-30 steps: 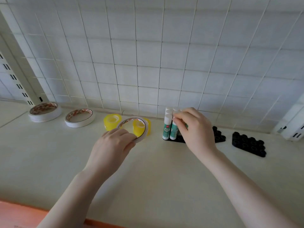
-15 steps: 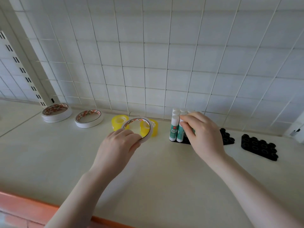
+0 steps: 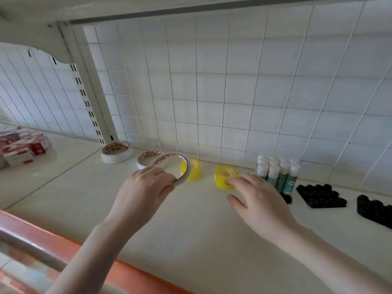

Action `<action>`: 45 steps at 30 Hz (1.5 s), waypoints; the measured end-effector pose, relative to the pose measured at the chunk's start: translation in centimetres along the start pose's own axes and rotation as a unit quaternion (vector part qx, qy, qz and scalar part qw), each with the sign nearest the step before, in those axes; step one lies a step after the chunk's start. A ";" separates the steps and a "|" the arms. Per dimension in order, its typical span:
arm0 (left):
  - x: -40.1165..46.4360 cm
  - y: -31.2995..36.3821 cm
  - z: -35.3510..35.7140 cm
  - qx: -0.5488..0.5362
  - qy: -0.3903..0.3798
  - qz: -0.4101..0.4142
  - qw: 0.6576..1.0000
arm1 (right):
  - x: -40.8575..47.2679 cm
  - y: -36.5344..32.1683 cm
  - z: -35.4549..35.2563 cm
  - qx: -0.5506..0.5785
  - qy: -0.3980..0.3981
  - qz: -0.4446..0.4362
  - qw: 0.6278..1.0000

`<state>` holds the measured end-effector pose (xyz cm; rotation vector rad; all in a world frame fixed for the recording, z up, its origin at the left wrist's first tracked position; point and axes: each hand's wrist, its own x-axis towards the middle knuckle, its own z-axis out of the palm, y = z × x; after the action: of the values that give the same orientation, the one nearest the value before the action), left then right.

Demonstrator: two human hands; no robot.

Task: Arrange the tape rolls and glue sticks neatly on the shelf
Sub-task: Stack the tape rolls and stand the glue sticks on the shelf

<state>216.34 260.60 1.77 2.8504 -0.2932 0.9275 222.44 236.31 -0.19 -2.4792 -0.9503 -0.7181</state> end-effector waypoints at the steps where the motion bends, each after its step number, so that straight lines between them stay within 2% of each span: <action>1: -0.1 -1.0 -0.3 0.005 0.001 0.001 1.000 | 0.3 -0.7 0.5 -0.007 -0.020 -0.004 1.000; 9: -0.9 -10.6 -2.1 -0.015 -0.014 0.033 0.999 | 3.8 -8.1 5.9 -0.040 -0.047 0.038 0.997; 13: -0.8 -16.0 -2.9 -0.022 -0.027 0.055 0.998 | 5.1 -11.1 8.6 -0.072 -0.106 0.084 0.988; 15: -0.6 -18.2 -3.1 -0.023 -0.029 0.055 0.998 | 5.9 -12.4 9.2 -0.083 -0.134 0.111 0.981; 22: 1.1 -23.9 -2.7 -0.029 -0.036 0.048 0.998 | 8.3 -15.4 11.4 -0.105 -0.153 0.150 0.971; 27: 2.8 -25.9 -1.6 -0.039 -0.056 0.043 0.997 | 9.9 -16.4 13.4 -0.116 -0.124 0.150 0.974; 35: 4.1 -27.0 0.3 -0.053 -0.087 0.044 0.994 | 9.6 -16.3 15.1 -0.121 -0.034 0.115 0.985; 45: 4.5 -28.3 2.1 -0.065 -0.142 0.044 0.987 | 9.1 -15.8 15.7 -0.124 -0.001 0.112 0.986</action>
<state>227.46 287.06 0.96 2.8619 -0.4922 0.4890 222.28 260.00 -4.62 -2.7455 -0.5991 -0.7993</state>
